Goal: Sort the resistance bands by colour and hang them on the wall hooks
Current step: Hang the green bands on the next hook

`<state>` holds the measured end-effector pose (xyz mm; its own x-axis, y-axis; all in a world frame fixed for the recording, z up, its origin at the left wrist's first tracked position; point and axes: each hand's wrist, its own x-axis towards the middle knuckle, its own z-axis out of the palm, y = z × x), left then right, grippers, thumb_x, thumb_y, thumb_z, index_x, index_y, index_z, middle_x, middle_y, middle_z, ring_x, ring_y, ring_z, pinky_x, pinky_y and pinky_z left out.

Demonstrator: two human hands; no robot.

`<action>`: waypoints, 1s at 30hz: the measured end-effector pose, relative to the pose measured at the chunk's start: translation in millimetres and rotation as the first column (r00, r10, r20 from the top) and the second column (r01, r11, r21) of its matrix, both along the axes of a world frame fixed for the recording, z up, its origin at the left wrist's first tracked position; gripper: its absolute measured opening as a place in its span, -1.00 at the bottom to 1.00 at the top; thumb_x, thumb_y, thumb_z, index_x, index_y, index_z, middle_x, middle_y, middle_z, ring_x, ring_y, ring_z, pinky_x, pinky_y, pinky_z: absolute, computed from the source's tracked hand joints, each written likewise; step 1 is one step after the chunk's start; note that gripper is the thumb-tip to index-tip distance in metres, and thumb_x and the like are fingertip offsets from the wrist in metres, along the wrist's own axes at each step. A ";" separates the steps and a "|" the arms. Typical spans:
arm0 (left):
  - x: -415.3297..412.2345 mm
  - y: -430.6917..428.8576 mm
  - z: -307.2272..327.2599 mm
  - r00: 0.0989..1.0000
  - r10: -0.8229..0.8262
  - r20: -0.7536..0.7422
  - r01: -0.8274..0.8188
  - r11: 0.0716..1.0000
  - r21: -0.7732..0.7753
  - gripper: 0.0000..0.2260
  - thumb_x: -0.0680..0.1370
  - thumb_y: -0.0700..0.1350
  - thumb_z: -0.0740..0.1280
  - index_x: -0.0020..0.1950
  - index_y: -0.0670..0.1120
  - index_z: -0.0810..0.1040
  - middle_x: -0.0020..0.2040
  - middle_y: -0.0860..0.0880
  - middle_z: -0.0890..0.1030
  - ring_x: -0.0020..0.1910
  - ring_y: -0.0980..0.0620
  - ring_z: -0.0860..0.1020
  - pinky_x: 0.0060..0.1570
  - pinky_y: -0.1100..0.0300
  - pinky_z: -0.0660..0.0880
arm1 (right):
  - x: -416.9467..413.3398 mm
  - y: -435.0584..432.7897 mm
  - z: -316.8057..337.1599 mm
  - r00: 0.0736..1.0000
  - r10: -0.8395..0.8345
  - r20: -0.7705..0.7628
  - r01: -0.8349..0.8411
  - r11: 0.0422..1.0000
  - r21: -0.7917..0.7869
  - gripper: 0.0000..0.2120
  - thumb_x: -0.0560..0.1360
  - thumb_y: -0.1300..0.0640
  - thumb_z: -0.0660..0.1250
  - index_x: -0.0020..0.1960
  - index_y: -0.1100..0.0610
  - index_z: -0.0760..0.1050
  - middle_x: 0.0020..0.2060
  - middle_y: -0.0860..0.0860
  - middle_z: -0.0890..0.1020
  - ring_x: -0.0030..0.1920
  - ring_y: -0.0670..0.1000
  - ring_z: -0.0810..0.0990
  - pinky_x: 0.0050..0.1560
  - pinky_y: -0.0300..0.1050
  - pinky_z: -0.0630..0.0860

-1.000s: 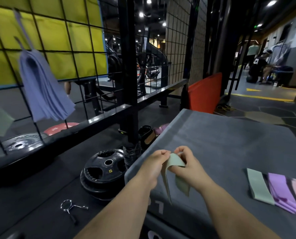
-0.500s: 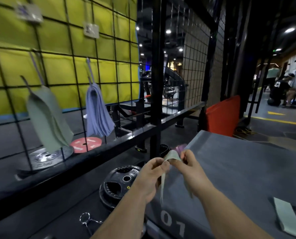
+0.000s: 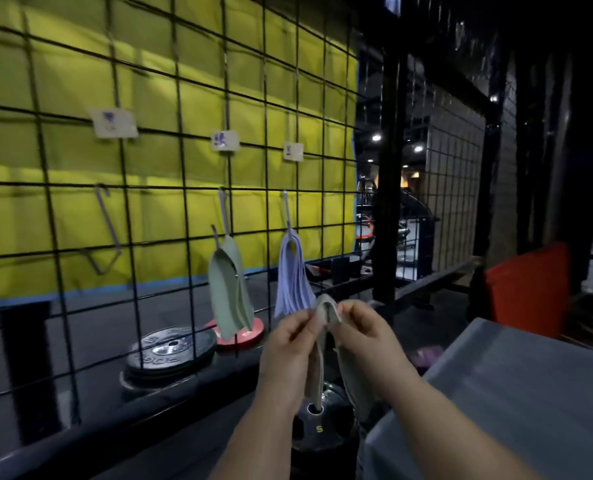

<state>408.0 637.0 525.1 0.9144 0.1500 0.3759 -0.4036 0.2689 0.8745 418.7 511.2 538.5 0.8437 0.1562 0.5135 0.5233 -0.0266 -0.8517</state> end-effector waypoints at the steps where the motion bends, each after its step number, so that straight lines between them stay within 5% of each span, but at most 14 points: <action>1: -3.7 7.5 4.0 0.999 0.031 0.035 -0.032 0.999 0.025 -0.76 0.41 0.07 0.48 -0.01 -0.04 0.67 -0.05 -0.11 0.69 0.03 -0.15 0.63 0.11 -0.07 0.51 | -1.7 9.2 6.2 1.000 0.018 0.021 -0.018 1.000 0.002 -0.79 0.29 -0.10 0.38 -0.19 0.00 0.49 -0.34 -0.04 0.49 -0.30 -0.06 0.45 -0.24 -0.13 0.39; 4: -14.1 25.9 17.7 0.985 0.127 0.118 -0.131 0.991 0.022 -0.70 0.36 0.18 0.42 -0.02 0.04 0.64 -0.03 -0.12 0.68 0.03 -0.17 0.62 0.14 -0.20 0.49 | -6.2 34.1 23.4 0.993 0.091 0.077 -0.093 0.995 0.021 -0.88 0.43 0.12 0.38 -0.07 0.12 0.49 -0.32 -0.02 0.51 -0.30 -0.06 0.46 -0.29 -0.20 0.43; 6: -19.8 35.1 28.0 0.970 0.187 0.157 -0.182 0.982 -0.045 -0.83 0.42 0.07 0.42 -0.05 0.04 0.64 -0.07 -0.06 0.69 -0.03 -0.07 0.63 0.06 -0.10 0.51 | -9.0 49.9 36.7 0.987 0.102 0.122 -0.105 0.994 0.018 -0.93 0.49 0.25 0.35 -0.05 0.14 0.50 -0.30 -0.05 0.54 -0.29 -0.11 0.48 -0.28 -0.25 0.45; 10: -27.8 56.5 48.4 0.909 0.341 0.241 -0.330 0.940 -0.083 -0.95 0.53 -0.07 0.36 -0.06 0.08 0.60 -0.09 0.11 0.67 -0.05 0.11 0.61 0.02 0.11 0.50 | -8.2 77.3 63.1 0.969 0.093 0.231 -0.087 0.996 -0.034 -0.91 0.42 0.05 0.36 -0.10 -0.11 0.53 -0.21 -0.09 0.60 -0.21 -0.10 0.54 -0.17 -0.17 0.49; 14: -24.6 84.2 69.1 0.731 0.550 0.404 -0.576 0.814 -0.067 -0.89 0.47 0.01 0.34 -0.05 0.03 0.58 0.19 -0.02 0.52 0.14 0.30 0.48 0.21 0.34 0.38 | -5.2 95.6 88.3 0.940 0.138 0.312 -0.129 0.990 -0.049 -0.84 0.48 0.14 0.38 -0.11 -0.13 0.54 -0.08 -0.12 0.63 -0.03 -0.09 0.58 -0.05 -0.26 0.48; 19: -11.6 108.0 91.9 0.571 0.648 0.504 -0.754 0.657 0.010 -0.92 0.52 -0.04 0.29 -0.04 0.01 0.55 0.08 0.01 0.50 0.12 -0.01 0.50 0.16 0.04 0.47 | 2.8 111.6 117.9 0.922 0.134 0.365 -0.111 0.990 -0.083 -0.82 0.51 0.18 0.36 -0.10 -0.12 0.54 -0.10 -0.14 0.62 -0.07 -0.16 0.57 -0.07 -0.29 0.50; 22: -2.3 109.9 99.5 0.528 0.684 0.503 -0.804 0.593 0.037 -0.94 0.57 -0.15 0.30 -0.02 0.00 0.55 -0.01 0.04 0.51 0.02 -0.02 0.52 0.00 0.08 0.50 | 9.4 118.3 127.8 0.921 0.106 0.375 -0.080 0.993 -0.086 -0.81 0.52 0.18 0.35 -0.07 -0.14 0.54 -0.12 -0.20 0.59 -0.15 -0.28 0.53 -0.15 -0.37 0.45; 27: 11.7 112.4 92.1 0.475 0.725 0.499 -0.867 0.481 0.128 -0.89 0.57 -0.17 0.27 0.03 -0.08 0.58 -0.07 -0.02 0.59 -0.08 -0.03 0.55 -0.13 0.09 0.51 | 24.5 124.2 123.7 0.936 0.019 0.353 0.041 0.986 -0.161 -0.79 0.54 0.13 0.32 -0.01 -0.20 0.53 -0.05 -0.18 0.62 -0.05 -0.16 0.58 -0.05 -0.15 0.55; 30: 13.1 110.3 88.4 0.459 0.735 0.499 -0.884 0.435 0.173 -0.85 0.58 -0.16 0.26 0.07 -0.03 0.59 -0.07 0.01 0.62 -0.10 -0.04 0.56 -0.18 0.14 0.48 | 31.1 123.0 115.6 0.946 0.008 0.325 0.058 0.980 -0.193 -0.81 0.57 0.11 0.29 0.01 -0.20 0.51 -0.05 -0.18 0.61 -0.08 -0.17 0.57 -0.18 -0.29 0.54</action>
<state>421.1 747.3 613.5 0.2535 0.5413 0.8017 -0.5014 -0.6352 0.5874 449.9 634.2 654.1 0.6427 0.2630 0.7196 0.7658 -0.1932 -0.6134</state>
